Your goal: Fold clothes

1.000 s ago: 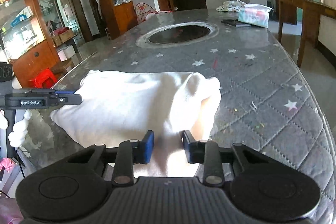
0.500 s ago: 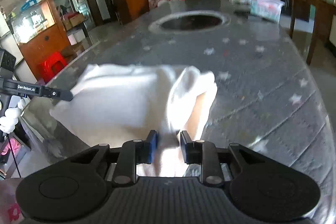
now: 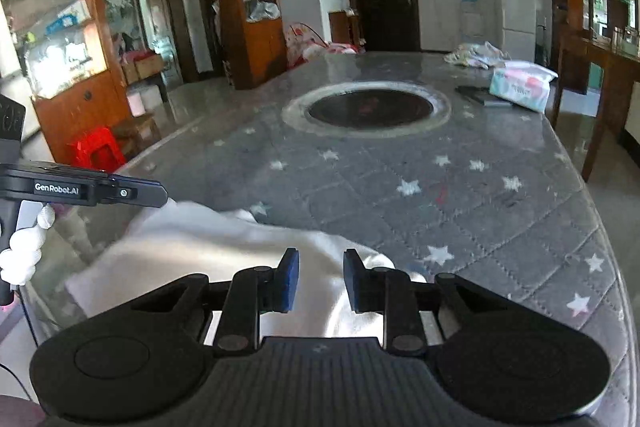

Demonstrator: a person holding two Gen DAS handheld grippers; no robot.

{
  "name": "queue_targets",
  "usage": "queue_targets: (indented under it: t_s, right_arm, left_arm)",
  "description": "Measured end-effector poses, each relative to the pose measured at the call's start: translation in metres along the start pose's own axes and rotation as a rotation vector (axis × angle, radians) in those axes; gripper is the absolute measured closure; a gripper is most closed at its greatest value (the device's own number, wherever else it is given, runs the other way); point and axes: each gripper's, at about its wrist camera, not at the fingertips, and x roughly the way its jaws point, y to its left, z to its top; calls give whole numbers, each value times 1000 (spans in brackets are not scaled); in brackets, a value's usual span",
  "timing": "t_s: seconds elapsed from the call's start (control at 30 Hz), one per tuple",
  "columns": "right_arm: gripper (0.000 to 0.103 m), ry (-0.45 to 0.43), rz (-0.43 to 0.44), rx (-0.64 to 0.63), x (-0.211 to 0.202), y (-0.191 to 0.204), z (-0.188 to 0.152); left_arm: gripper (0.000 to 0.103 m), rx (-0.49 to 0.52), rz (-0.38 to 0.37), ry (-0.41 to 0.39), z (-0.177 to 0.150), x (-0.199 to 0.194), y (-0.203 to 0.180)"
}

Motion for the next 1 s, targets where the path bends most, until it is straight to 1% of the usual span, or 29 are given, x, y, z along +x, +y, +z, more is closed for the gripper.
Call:
queue_targets:
  t_s: [0.07,0.17,0.27,0.3,0.4,0.5,0.57,0.67,0.73,0.8,0.9,1.0]
  right_arm:
    - [79,22,-21,-3,9,-2,-5]
    - [79,47,-44,-12,13,-6,-10]
    - [79,30,-43,-33,6,-3,0]
    - [79,19,-35,-41,5,0,5]
    - [79,6,10,-59,11,10,17]
    - [79,18,33,-86,28,19,22]
    - [79,39,31,-98,41,23,21]
    - [79,72,13,-106,57,25,16]
    - [79,74,11,-103,60,24,15]
    - [79,60,9,-103,56,26,18]
    - [79,34,31,-119,48,32,22]
    - [78,58,36,-145,55,38,18]
  left_arm:
    - [79,11,37,29,-6,10,6]
    - [79,5,32,31,-13,9,13]
    - [77,31,27,10,-6,4,5]
    - [77,44,23,1,-3,3,1]
    - [77,95,-35,-6,4,6,-15]
    - [78,125,-51,27,6,22,-24]
    - [78,122,-38,58,5,34,-23]
    - [76,128,12,47,2,43,-20]
    - [75,125,15,44,1,44,-21]
    - [75,129,26,41,2,41,-23]
    - [75,146,33,8,2,30,-30]
    - [75,136,21,-1,1,23,-34]
